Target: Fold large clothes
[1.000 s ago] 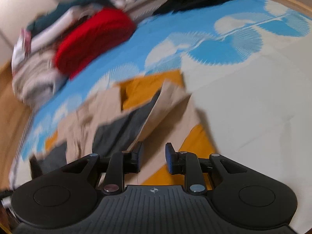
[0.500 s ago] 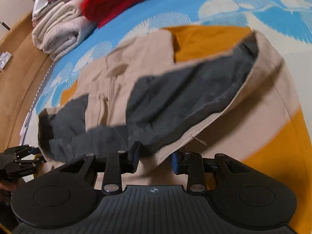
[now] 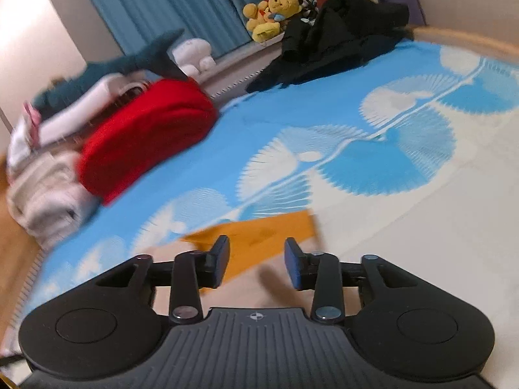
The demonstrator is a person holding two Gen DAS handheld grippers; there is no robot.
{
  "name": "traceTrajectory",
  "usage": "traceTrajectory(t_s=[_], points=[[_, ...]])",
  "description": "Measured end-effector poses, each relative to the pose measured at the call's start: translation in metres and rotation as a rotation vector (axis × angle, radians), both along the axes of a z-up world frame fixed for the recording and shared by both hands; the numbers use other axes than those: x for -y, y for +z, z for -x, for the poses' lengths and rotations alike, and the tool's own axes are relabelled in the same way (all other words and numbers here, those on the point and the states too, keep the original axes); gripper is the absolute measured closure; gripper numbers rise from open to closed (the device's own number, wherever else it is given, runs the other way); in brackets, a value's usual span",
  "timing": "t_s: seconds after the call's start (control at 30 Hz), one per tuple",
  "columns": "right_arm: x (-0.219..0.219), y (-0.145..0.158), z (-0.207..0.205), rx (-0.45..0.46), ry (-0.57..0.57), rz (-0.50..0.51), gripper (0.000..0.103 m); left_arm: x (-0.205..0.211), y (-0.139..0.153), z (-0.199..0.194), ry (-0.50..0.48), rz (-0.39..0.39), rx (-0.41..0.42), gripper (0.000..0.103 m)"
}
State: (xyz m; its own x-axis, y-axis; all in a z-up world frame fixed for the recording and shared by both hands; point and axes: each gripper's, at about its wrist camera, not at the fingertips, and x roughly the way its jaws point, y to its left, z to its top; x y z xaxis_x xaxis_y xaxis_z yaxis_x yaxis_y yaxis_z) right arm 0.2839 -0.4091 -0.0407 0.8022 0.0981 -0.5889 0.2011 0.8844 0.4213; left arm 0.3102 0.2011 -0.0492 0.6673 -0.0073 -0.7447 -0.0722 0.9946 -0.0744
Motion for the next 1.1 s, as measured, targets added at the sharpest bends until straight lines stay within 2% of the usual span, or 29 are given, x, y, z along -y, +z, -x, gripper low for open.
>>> traceTrajectory(t_s=[0.17,0.3,0.33,0.37,0.4,0.43,0.47,0.5,0.53,0.6,0.7,0.8,0.97,1.1], points=[[0.008,-0.023,-0.004,-0.113,0.097,0.057,0.050,-0.009,-0.014,0.000,-0.051,0.012,-0.060,0.034],[-0.003,-0.037,-0.008,-0.178,0.142,0.099,0.050,-0.005,-0.025,-0.005,-0.089,0.010,-0.071,0.035],[-0.005,-0.037,-0.010,-0.182,0.144,0.107,0.050,-0.004,-0.027,-0.006,-0.095,0.016,-0.072,0.042],[-0.007,-0.038,-0.012,-0.184,0.146,0.113,0.050,-0.003,-0.027,-0.007,-0.102,0.022,-0.068,0.070],[-0.009,-0.039,-0.013,-0.181,0.148,0.119,0.050,-0.004,-0.026,-0.008,-0.110,0.030,-0.063,0.085],[-0.010,-0.039,-0.015,-0.178,0.151,0.125,0.053,-0.005,-0.024,-0.009,-0.112,0.048,-0.053,0.094],[-0.011,-0.038,-0.015,-0.172,0.157,0.139,0.059,-0.006,-0.020,-0.009,-0.109,0.053,-0.034,0.097],[-0.013,-0.037,-0.016,-0.169,0.164,0.163,0.086,-0.006,-0.016,-0.010,-0.112,0.048,-0.016,0.099],[-0.014,-0.036,-0.017,-0.167,0.159,0.194,0.103,-0.006,-0.012,-0.010,-0.115,0.040,0.007,0.100],[-0.008,-0.027,-0.015,-0.114,0.139,0.194,0.103,-0.007,0.000,-0.009,-0.099,0.031,0.071,0.100],[0.005,-0.001,-0.010,0.017,0.049,0.149,0.103,-0.013,0.015,-0.011,-0.041,0.044,0.177,0.100],[0.010,0.015,-0.011,0.114,-0.027,0.128,0.103,-0.008,0.015,-0.022,-0.014,0.002,0.207,0.100],[-0.002,0.019,-0.030,0.188,-0.119,0.156,0.103,-0.002,0.021,-0.038,0.034,-0.021,0.296,0.100],[-0.009,0.011,-0.051,0.188,-0.155,0.201,0.103,0.010,0.023,-0.057,0.032,-0.062,0.342,0.100]])
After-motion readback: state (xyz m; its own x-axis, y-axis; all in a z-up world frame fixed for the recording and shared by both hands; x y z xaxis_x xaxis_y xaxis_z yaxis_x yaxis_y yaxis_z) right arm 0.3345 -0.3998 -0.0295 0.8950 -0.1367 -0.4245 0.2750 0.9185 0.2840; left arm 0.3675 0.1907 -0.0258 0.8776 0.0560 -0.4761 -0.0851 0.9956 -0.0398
